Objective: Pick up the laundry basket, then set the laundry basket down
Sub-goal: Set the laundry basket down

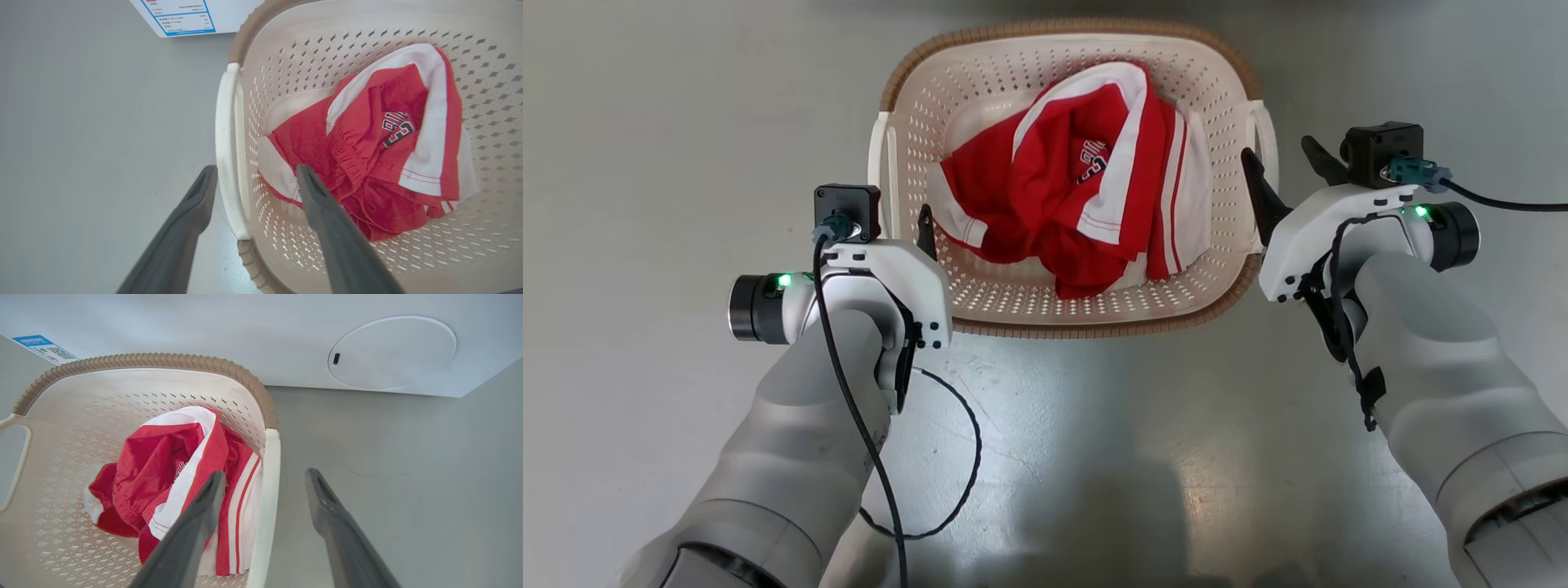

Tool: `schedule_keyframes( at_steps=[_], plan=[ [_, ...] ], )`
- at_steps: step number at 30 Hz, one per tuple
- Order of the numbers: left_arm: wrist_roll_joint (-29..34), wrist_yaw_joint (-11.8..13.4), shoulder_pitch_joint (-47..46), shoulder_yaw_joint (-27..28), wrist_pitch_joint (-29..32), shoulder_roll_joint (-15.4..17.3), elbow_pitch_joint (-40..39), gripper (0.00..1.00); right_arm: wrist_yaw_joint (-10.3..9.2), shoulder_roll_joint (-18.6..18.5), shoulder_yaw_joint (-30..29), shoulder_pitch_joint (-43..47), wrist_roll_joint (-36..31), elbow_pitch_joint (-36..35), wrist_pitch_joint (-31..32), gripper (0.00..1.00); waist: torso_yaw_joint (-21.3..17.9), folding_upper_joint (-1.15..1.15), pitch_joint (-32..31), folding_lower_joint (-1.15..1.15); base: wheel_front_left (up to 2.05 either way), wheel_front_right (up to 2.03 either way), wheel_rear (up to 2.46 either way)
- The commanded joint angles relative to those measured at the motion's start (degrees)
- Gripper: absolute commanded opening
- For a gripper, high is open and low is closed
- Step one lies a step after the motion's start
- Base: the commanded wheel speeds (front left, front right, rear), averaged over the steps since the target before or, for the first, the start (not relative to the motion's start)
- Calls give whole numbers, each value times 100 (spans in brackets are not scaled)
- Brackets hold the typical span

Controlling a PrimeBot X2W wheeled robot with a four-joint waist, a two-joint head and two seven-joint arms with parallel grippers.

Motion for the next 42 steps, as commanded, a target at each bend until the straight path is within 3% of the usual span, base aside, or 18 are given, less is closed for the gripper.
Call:
schedule_keyframes(
  at_steps=[1, 10, 18, 26, 35, 42],
  plan=[
    [3, 27, 74, 119, -36, 142, -36, 100, 37, 153, 45, 235, -46, -70, -112, 100, -26, 0, -92, 0, 0, 0, 0],
    [249, 75, 428, 429, -36, 301, -526, 100, 37, 153, 32, 507, 82, -201, -174, 100, -152, 0, -670, 0, 0, 0, 0],
    [611, 98, 1056, 1014, -36, 495, -1391, 100, 37, 153, -344, 945, -96, -954, -178, 100, -293, 0, -1284, 0, 0, 0, 0],
    [1472, 69, 2271, 1895, -36, 639, -2969, 100, 37, 153, -946, 1926, -605, -2261, -179, 100, -390, 0, -2120, 0, 0, 0, 0],
    [2228, 17, 3921, 2651, -36, 498, -4448, 100, 37, 153, -1327, 3529, -612, -3824, -179, 100, -467, 0, -3226, 0, 0, 0, 0],
    [2526, -35, 5044, 3066, -36, 404, -5382, 100, 37, 153, -1477, 4420, -612, -4642, -179, 100, -560, 0, -3805, 0, 0, 0, 0]
  ],
)
